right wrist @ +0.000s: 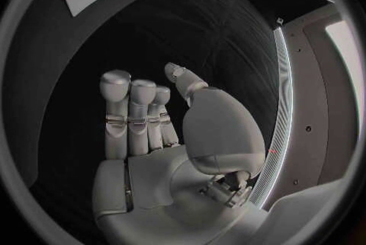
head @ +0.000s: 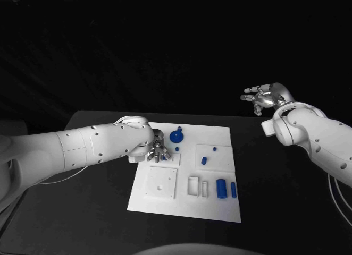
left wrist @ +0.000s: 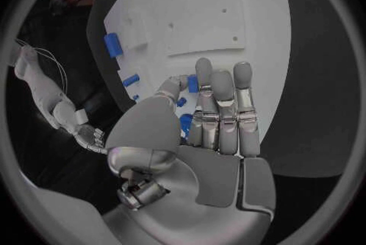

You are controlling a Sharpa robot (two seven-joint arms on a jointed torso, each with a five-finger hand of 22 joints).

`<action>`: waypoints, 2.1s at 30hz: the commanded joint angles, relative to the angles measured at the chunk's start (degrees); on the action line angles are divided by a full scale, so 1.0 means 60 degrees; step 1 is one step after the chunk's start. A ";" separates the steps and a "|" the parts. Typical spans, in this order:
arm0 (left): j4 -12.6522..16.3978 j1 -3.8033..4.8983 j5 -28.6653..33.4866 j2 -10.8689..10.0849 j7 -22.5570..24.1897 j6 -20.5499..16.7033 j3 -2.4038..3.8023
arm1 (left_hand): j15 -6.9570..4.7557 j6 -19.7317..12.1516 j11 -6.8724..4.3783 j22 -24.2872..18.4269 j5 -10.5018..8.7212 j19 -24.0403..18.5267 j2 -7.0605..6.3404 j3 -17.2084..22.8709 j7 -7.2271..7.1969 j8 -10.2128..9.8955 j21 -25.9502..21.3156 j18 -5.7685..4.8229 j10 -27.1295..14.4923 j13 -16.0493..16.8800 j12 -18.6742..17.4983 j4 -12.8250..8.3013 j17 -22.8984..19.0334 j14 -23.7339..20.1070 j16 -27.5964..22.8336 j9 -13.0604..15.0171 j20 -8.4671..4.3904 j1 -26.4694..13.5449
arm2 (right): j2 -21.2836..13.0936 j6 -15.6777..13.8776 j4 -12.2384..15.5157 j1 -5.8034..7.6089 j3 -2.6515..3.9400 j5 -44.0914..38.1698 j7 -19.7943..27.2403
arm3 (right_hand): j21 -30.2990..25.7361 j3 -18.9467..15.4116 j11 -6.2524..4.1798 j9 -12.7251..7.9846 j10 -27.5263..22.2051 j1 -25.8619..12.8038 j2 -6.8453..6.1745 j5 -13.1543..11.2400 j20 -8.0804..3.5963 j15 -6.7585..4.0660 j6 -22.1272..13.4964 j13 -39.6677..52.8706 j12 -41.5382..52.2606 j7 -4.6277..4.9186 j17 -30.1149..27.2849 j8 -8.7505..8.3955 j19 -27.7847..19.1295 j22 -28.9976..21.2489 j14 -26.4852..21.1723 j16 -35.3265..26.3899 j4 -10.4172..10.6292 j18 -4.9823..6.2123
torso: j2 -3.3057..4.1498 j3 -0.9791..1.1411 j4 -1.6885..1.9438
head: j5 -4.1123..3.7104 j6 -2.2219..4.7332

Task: Assemble the parts on the task board

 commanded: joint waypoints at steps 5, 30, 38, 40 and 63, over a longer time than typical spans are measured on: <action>-0.0074 -0.0021 0.0024 0.0127 0.0008 0.0245 -0.0010 | 0.0005 0.0359 -0.0078 0.0144 -0.0138 0.0058 0.0121 0.1007 -0.0348 0.0078 -0.0074 -0.0143 0.0366 0.0025 0.0047 -0.0963 -0.0015 -0.0049 0.0033 0.0025 0.0019 0.0094 | 0.0009 0.0134 0.0004 -0.0009 0.0005 -0.0074 0.0035 | -0.0039 0.0017 -0.0077 0.0010 -0.0109 -0.0061 0.0050 -0.0051 -0.0003 -0.0003 0.0083 0.0008 0.0028 0.0029 0.0010 -0.0015 0.0513 0.0186 0.0051 -0.0059 -0.0061 0.0140 | -0.0002 0.0001 -0.0006 | 0.0000 -0.0025; -0.0259 -0.0148 0.0004 0.0251 -0.0059 0.0099 -0.0013 | 0.0002 0.0481 -0.0115 0.0104 -0.2579 0.0198 -0.0357 -0.0061 -0.0526 0.0062 -0.0517 -0.0288 0.0325 0.0176 0.0149 0.0593 0.0003 -0.0121 0.0134 -0.0038 0.0026 0.0313 | 0.0014 0.0092 0.0004 -0.0056 0.0005 -0.0075 0.0033 | -0.0060 0.0008 -0.0074 0.0010 -0.0125 -0.0070 0.0057 -0.0060 -0.0002 -0.0001 0.0070 -0.0013 0.0001 0.0033 -0.0008 -0.0015 0.0509 0.0173 0.0044 -0.0097 -0.0083 0.0138 | -0.0005 -0.0004 0.0001 | -0.0036 -0.0049; -0.0265 -0.0155 -0.0029 0.0203 -0.0064 0.0027 -0.0013 | 0.0015 0.0575 -0.0102 0.0119 -0.3859 0.0227 -0.0525 -0.0951 -0.0523 0.0072 -0.0623 -0.0291 0.0290 0.0287 0.0182 0.1368 -0.0033 -0.0172 0.0189 -0.0058 0.0043 0.0479 | 0.0002 0.0094 0.0005 -0.0064 0.0005 -0.0075 0.0027 | -0.0066 -0.0012 -0.0074 0.0010 -0.0133 -0.0083 0.0045 -0.0055 -0.0001 0.0000 0.0066 -0.0024 -0.0011 0.0033 -0.0010 -0.0014 0.0506 0.0172 0.0041 -0.0104 -0.0076 0.0136 | -0.0004 -0.0012 0.0003 | -0.0049 -0.0033; -0.0262 -0.0155 -0.0046 0.0187 -0.0062 -0.0008 -0.0012 | 0.0018 0.0581 -0.0097 0.0124 -0.3973 0.0239 -0.0530 -0.1182 -0.0519 0.0067 -0.0659 -0.0291 0.0283 0.0314 0.0178 0.1583 -0.0059 -0.0178 0.0202 -0.0034 0.0045 0.0597 | 0.0001 0.0092 0.0005 -0.0066 0.0005 -0.0075 0.0027 | -0.0066 -0.0012 -0.0074 0.0010 -0.0133 -0.0083 0.0045 -0.0055 -0.0001 0.0000 0.0066 -0.0024 -0.0011 0.0033 -0.0010 -0.0014 0.0506 0.0172 0.0041 -0.0104 -0.0076 0.0136 | -0.0004 -0.0012 0.0003 | -0.0049 -0.0033; 0.0107 -0.0131 -0.0277 -0.0212 -0.0099 -0.0560 0.0180 | 0.0023 0.0719 -0.0057 0.0156 -0.6747 0.0284 -0.2235 -0.0844 -0.0456 0.0074 -0.0721 -0.0290 0.0289 0.0434 0.0261 0.3655 -0.0156 -0.0239 0.0391 0.0362 0.0046 -0.0148 | -0.0037 0.0059 0.0009 -0.0114 0.0005 -0.0075 0.0006 | -0.0058 -0.0060 -0.0071 0.0009 -0.0119 -0.0078 0.0045 -0.0044 -0.0002 0.0000 0.0041 -0.0014 0.0005 0.0036 -0.0002 -0.0016 0.0511 0.0180 0.0046 -0.0098 -0.0059 0.0134 | -0.0009 -0.0008 0.0002 | -0.0032 0.0052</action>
